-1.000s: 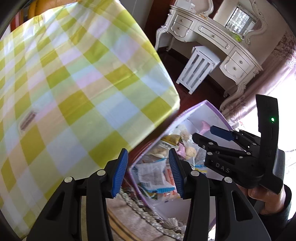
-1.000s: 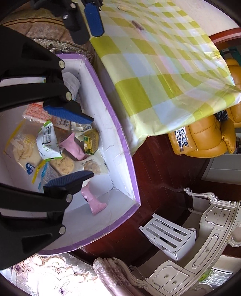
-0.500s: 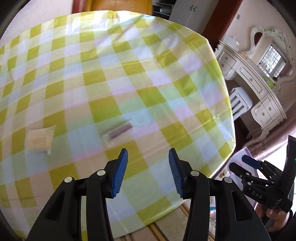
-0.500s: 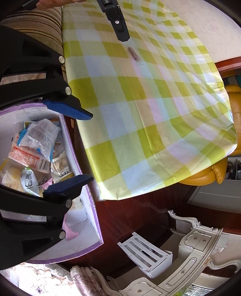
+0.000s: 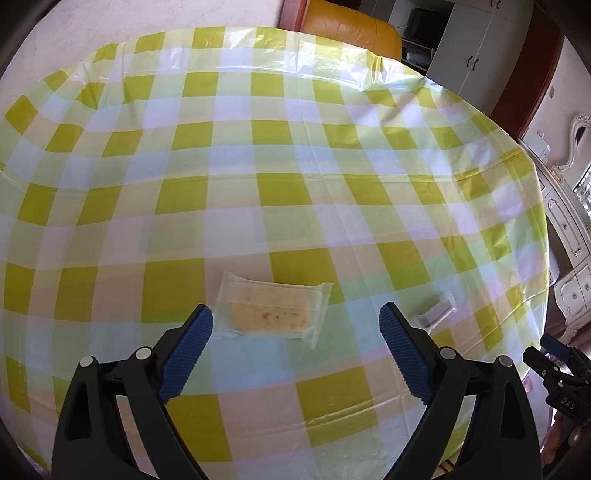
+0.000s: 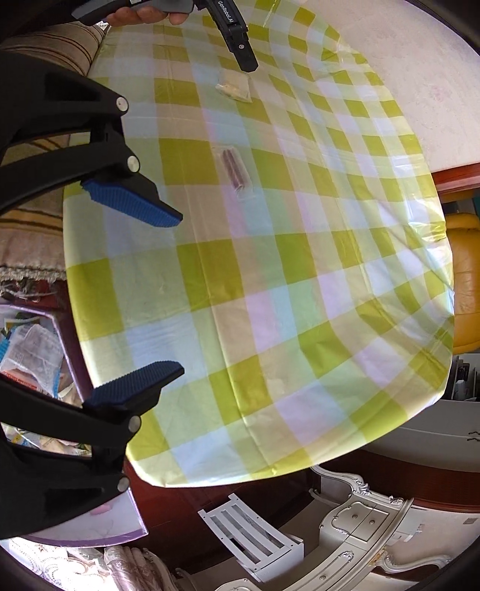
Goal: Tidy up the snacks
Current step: 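Move both open tools back over the remaining snacks on the table, then grasp the clear cake bag with the left tool while the right tool grasps the clear brown bar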
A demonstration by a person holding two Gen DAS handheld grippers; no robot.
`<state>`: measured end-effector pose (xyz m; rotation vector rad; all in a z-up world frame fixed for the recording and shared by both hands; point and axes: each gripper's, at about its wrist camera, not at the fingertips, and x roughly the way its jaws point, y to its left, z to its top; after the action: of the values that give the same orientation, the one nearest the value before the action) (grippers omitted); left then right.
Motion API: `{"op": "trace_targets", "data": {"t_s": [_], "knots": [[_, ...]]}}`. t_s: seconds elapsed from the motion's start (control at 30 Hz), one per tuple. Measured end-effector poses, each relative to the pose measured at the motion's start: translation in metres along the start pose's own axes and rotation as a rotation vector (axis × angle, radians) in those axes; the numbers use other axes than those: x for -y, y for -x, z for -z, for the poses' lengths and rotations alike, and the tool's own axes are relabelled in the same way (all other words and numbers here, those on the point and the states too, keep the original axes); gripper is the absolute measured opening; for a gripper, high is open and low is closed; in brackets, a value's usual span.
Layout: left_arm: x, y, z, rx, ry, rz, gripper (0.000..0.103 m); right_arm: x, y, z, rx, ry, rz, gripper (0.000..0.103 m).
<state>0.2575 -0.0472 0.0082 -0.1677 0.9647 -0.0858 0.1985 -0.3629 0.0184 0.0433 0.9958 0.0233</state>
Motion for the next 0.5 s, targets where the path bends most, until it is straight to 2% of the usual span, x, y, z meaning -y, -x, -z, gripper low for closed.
{"op": "trace_targets", "data": {"t_s": [0.17,0.33,0.5], "knots": [[-0.013,-0.013,0.006,-0.015,-0.007,-0.011,0.090,-0.037,-0.013,-0.014,0.010,0.070,-0.022,0.077],[-0.005,-0.023,0.008,-0.021,-0.073,-0.028,0.095,-0.070,-0.031,-0.024,0.003,0.135,-0.037,0.078],[-0.010,-0.041,0.007,-0.062,-0.059,-0.056,0.095,-0.091,-0.051,-0.027,-0.017,0.181,-0.045,0.078]]}}
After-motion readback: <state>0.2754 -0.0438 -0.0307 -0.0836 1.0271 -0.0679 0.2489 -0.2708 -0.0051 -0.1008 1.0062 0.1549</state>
